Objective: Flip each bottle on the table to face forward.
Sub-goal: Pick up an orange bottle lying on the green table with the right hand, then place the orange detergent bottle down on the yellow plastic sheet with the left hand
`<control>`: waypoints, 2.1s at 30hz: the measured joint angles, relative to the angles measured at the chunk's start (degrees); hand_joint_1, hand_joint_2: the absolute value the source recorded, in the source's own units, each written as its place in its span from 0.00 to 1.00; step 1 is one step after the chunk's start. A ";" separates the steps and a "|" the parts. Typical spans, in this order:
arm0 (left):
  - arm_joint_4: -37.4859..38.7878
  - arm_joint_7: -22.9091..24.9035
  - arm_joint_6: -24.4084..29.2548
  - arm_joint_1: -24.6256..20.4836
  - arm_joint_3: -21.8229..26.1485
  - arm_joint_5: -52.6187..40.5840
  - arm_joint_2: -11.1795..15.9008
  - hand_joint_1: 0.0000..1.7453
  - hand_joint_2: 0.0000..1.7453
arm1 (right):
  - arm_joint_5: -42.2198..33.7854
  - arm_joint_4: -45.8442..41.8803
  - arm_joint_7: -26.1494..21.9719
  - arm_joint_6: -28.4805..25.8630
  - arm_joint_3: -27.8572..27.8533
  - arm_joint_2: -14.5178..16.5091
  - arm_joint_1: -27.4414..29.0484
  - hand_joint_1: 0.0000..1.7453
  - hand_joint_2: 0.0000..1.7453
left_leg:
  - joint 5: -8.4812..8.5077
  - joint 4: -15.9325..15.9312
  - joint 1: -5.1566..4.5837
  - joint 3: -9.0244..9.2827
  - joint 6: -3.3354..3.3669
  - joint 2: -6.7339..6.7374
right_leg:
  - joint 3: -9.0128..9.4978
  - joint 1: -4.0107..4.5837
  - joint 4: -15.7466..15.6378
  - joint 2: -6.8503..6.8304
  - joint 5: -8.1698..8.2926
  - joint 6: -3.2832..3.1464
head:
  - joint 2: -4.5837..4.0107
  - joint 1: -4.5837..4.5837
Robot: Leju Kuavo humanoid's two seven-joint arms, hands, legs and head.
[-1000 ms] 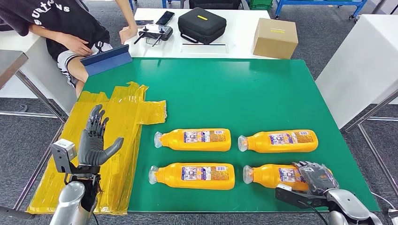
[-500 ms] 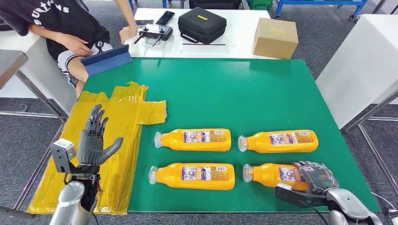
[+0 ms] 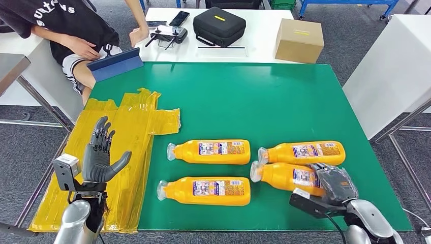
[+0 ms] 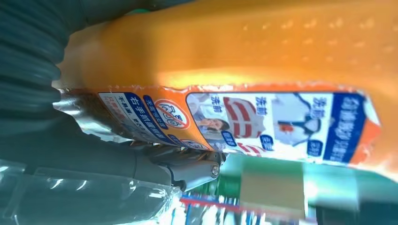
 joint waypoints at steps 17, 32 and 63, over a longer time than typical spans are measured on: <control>-1.81 1.26 2.22 1.53 0.29 -1.98 -1.79 0.00 1.00 | -11.84 -15.66 2.48 -18.60 -8.25 11.08 -0.80 1.00 1.00 | -0.01 0.00 -0.01 -0.32 0.00 -0.21 | -0.27 -0.01 -0.01 -0.19 -0.06 0.02 | 0.00 0.01; -2.29 3.18 1.72 -0.33 -6.63 -3.93 -2.62 0.00 1.00 | -36.79 0.02 -12.17 -16.27 1.55 21.60 -8.49 1.00 1.00 | 0.14 -0.01 0.03 -0.38 0.07 -0.18 | -0.30 0.01 0.02 -0.25 -0.02 0.01 | 0.00 0.02; -2.39 6.16 -0.56 -7.45 -22.97 -1.95 -2.45 0.00 1.00 | -42.92 41.62 -20.06 -11.92 26.88 35.74 -34.05 1.00 1.00 | 0.20 0.00 0.03 -0.58 0.03 -0.16 | -0.49 0.00 0.07 -0.24 -0.01 0.01 | 0.00 0.03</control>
